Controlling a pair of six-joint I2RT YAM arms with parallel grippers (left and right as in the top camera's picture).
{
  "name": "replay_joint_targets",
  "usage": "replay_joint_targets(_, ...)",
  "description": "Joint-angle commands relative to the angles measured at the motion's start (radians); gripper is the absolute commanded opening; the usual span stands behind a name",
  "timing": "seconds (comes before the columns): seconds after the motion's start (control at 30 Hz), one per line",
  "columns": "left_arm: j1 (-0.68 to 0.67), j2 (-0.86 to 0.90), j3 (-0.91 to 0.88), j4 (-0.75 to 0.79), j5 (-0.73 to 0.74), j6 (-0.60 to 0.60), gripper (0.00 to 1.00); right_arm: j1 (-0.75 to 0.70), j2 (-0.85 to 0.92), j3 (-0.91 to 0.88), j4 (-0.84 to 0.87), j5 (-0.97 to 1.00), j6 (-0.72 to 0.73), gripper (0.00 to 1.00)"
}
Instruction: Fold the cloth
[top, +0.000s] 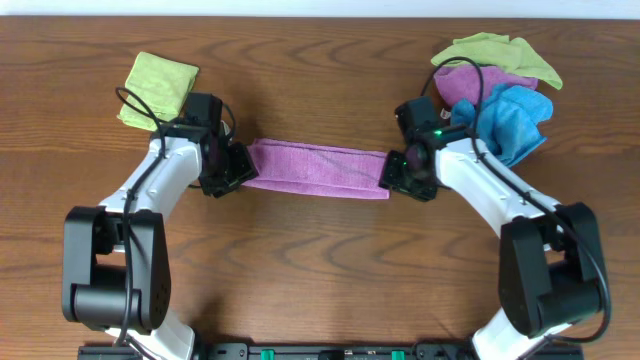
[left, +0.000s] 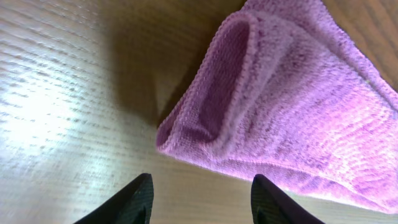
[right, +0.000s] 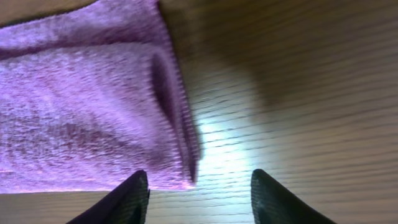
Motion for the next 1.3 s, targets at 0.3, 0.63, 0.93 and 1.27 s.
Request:
replay_joint_targets(0.3, -0.032, 0.013, 0.216, -0.072, -0.101, 0.037, 0.06, -0.011, -0.191, 0.049, 0.099, 0.015, -0.108, 0.01)
replay_joint_targets(0.63, -0.088, 0.122, 0.214, -0.014, -0.177, 0.005, 0.06, 0.068, 0.040, 0.047, 0.211, 0.036, -0.040, 0.02)
replay_joint_targets(0.93, -0.096, 0.264, 0.214, -0.051, -0.182, -0.010, 0.06, 0.099, 0.181, 0.047, 0.197, 0.033, -0.039, 0.01)
replay_joint_targets(1.27, -0.111, 0.282, 0.212, -0.196, -0.193, -0.021, 0.06, 0.070, 0.182, 0.048, 0.196, 0.040, -0.040, 0.01)
